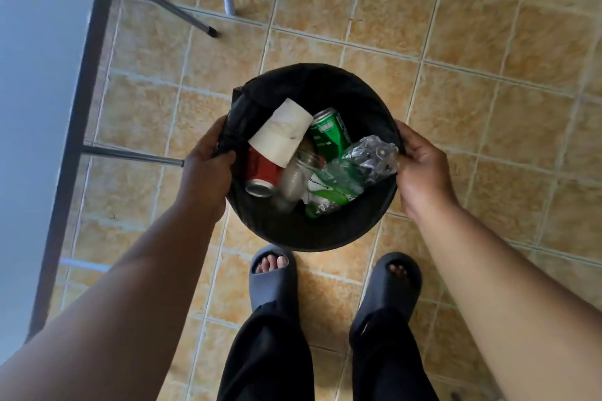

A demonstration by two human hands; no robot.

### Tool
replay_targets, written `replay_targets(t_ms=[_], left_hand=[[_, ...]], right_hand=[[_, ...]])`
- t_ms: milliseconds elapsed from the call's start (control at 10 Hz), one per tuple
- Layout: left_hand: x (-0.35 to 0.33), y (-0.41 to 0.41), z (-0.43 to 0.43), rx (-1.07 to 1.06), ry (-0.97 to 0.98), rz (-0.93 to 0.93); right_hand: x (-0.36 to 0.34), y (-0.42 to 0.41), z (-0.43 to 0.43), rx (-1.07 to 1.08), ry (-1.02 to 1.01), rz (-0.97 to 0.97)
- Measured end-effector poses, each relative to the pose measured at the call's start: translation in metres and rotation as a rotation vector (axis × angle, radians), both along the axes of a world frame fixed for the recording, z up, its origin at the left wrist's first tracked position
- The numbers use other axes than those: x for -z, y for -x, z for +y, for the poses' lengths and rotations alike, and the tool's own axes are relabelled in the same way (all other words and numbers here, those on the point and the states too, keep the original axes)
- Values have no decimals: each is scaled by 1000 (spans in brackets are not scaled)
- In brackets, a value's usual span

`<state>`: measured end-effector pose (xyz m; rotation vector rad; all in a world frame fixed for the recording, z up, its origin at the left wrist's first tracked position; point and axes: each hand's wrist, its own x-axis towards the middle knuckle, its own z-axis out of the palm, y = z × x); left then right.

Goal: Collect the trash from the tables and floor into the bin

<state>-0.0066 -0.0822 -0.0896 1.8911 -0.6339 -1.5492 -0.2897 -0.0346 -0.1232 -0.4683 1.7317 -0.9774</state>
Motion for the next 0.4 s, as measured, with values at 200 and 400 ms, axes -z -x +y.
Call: replay_targets(t_ms=[200,400], left_hand=[[5,-12,-6,163,-78,-104],[-32,-7,-14,270,-148,-297]], right_hand=[[4,3,-5,-222,-104,137],[-47,6,-15,-271,-209,265]])
